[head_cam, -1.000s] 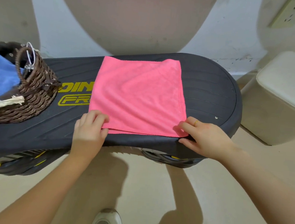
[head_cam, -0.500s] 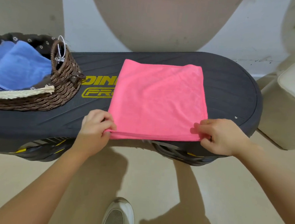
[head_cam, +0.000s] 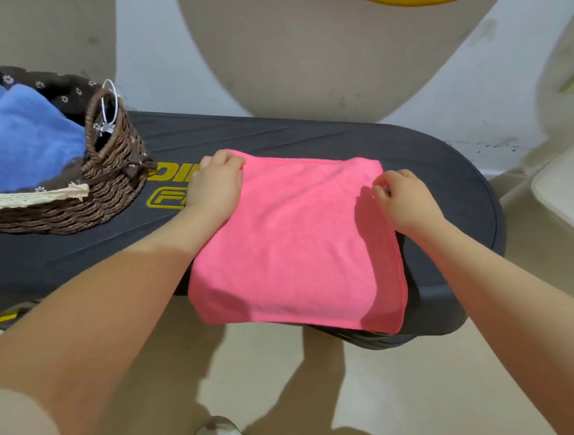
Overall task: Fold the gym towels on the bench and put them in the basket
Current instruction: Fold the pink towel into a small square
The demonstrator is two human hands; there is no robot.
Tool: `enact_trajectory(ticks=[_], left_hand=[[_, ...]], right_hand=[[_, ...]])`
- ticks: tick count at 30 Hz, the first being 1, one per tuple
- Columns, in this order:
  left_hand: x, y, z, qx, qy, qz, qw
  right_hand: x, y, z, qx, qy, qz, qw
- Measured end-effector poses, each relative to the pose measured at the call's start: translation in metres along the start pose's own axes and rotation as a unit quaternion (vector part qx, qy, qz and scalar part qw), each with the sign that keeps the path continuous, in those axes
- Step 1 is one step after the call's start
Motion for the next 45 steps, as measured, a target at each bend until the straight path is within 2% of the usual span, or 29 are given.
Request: enact_trajectory(ticks=[6, 9, 14, 17, 24, 30, 35, 41, 45], left_hand=[[-0.012, -0.008, 0.038, 0.013, -0.037, 0.061, 0.997], [-0.007, -0.012, 0.045, 0.013, 0.000, 0.093, 0.996], [-0.007, -0.021, 0.046, 0.016, 0.002, 0.026, 1.000], [-0.006, -0.026, 0.046, 0.005, 0.011, 0.032, 0.999], [0.000, -0.028, 0.058, 0.041, 0.021, 0.030, 0.998], [-0.003, -0.036, 0.063, 0.085, 0.019, 0.013, 0.996], [-0.001, -0.039, 0.060, 0.086, 0.019, 0.001, 0.996], [0.000, -0.045, 0.059, 0.159, -0.005, -0.020, 0.987], [-0.004, -0.045, 0.062, 0.151, -0.021, 0.035, 0.988]], right_hand=[[-0.001, 0.015, 0.040, -0.081, -0.004, 0.021, 0.996], [-0.006, 0.016, 0.054, -0.101, 0.022, 0.026, 0.994], [-0.011, 0.020, 0.059, -0.127, 0.041, 0.011, 0.991], [-0.010, 0.023, 0.065, -0.146, 0.036, 0.035, 0.988], [0.000, 0.020, 0.073, -0.151, 0.046, 0.022, 0.987], [-0.006, 0.009, 0.082, -0.077, 0.030, -0.011, 0.997], [-0.009, 0.004, 0.086, 0.019, -0.014, -0.125, 0.992], [-0.008, -0.003, 0.086, 0.037, -0.035, -0.142, 0.989], [-0.007, -0.004, 0.086, 0.010, -0.059, -0.139, 0.988]])
Point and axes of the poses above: each hand's wrist, its own z-axis towards the middle knuckle, its own x-axis out of the back of the hand, y = z × x, the point moved 4 cm from there along z, towards the middle knuckle, and after that the axes turned 1 degree about -y, right-handed, at the moved point
